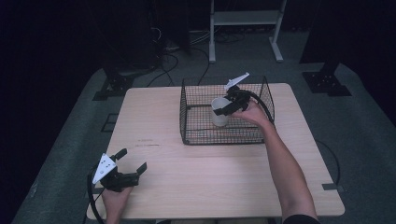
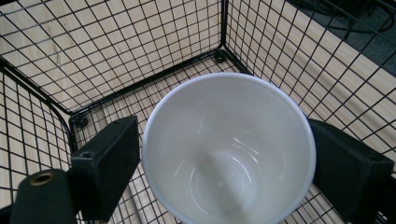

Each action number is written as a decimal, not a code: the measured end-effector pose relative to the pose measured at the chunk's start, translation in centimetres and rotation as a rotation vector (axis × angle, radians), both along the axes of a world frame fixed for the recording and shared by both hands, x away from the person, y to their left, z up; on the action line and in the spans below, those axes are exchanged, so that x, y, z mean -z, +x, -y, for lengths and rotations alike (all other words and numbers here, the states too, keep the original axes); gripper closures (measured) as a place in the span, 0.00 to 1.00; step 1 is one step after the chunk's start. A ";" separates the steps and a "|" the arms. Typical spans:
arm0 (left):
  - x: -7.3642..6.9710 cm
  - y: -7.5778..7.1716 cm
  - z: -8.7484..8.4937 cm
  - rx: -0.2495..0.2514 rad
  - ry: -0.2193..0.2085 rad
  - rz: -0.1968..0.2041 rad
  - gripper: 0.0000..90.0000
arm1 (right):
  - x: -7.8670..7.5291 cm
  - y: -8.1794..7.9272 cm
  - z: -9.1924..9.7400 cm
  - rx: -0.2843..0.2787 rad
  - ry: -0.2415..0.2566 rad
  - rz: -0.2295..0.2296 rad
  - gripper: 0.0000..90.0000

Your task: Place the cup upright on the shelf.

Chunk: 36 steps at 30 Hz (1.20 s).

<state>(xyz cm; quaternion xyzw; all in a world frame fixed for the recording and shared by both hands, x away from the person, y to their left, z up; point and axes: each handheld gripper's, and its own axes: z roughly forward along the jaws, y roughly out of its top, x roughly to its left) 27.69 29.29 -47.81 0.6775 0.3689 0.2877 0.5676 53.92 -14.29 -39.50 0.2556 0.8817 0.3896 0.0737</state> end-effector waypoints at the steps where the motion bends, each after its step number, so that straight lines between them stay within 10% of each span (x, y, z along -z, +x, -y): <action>1: 0.0 0.0 0.0 0.000 0.002 -0.001 0.00 | 0.0 0.0 0.0 0.001 -0.002 0.007 0.15; 36: 0.0 0.0 0.1 -0.003 0.002 -0.006 0.00 | -3.9 -1.1 2.5 0.046 0.148 0.081 0.15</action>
